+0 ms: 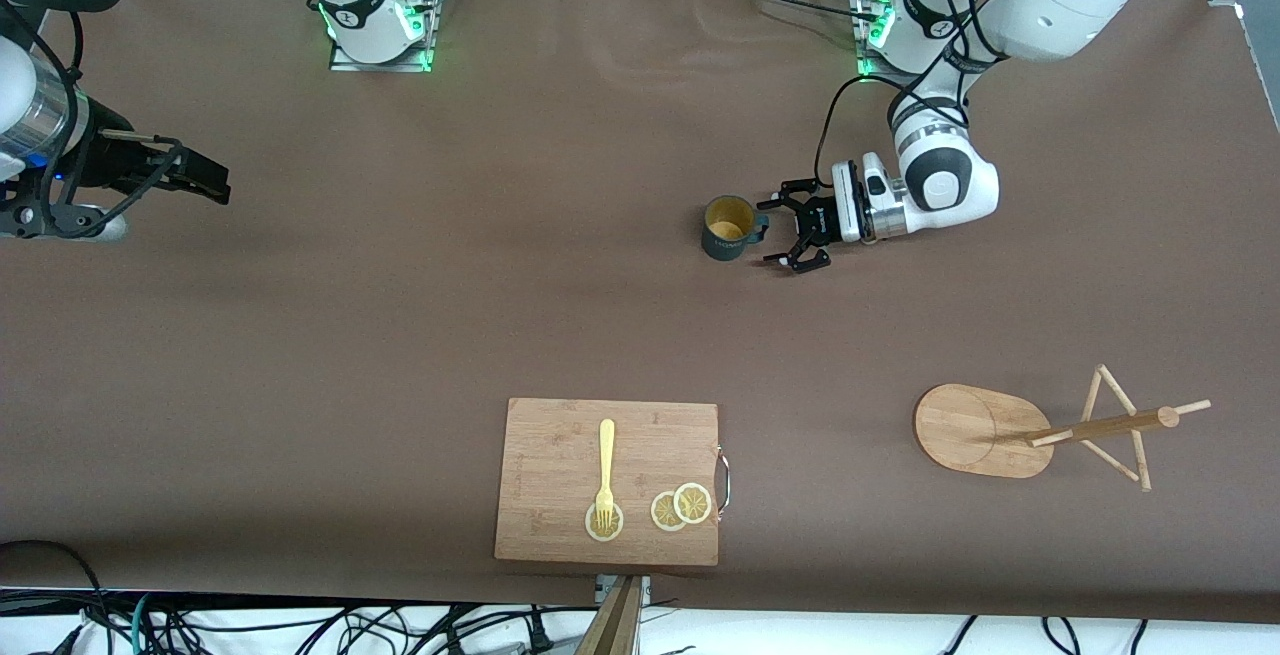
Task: Pass cup and hang on rack
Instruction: 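Grasp the mug handle with the left gripper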
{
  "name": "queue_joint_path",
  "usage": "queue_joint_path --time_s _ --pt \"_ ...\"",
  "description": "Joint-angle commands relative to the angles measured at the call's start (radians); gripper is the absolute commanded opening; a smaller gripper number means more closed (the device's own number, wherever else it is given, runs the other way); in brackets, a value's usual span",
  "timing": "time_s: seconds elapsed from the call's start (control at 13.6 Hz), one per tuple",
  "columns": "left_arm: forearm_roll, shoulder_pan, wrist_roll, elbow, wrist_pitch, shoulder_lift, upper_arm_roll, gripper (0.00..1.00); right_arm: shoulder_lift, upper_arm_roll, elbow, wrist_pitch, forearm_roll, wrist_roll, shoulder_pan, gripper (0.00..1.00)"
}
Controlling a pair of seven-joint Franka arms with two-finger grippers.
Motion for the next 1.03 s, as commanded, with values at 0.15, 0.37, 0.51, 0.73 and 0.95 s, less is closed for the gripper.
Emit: queue_joint_path --time_s 0.15,0.37,0.51,0.73,0.95 --pt "-0.039 0.004 0.095 -0.014 -0.012 0.001 -0.005 0.67 -0.052 0.062 -0.058 0.018 0.012 -0.014 -0.064 1.00" --pt "-0.046 0.007 0.132 -0.012 -0.013 0.025 -0.005 0.01 -0.054 0.061 -0.064 0.014 0.013 -0.014 -0.064 1.00" --pt "-0.047 0.018 0.157 -0.012 -0.036 0.039 -0.005 0.00 -0.054 0.061 -0.063 0.020 0.013 -0.014 -0.064 1.00" --pt "-0.046 0.052 0.134 -0.012 -0.076 0.045 -0.005 0.00 -0.054 0.062 -0.063 0.017 0.013 -0.014 -0.062 1.00" --pt "-0.043 0.061 -0.073 -0.003 -0.099 0.022 -0.005 0.00 -0.056 0.073 -0.061 0.014 0.013 -0.014 -0.060 1.00"
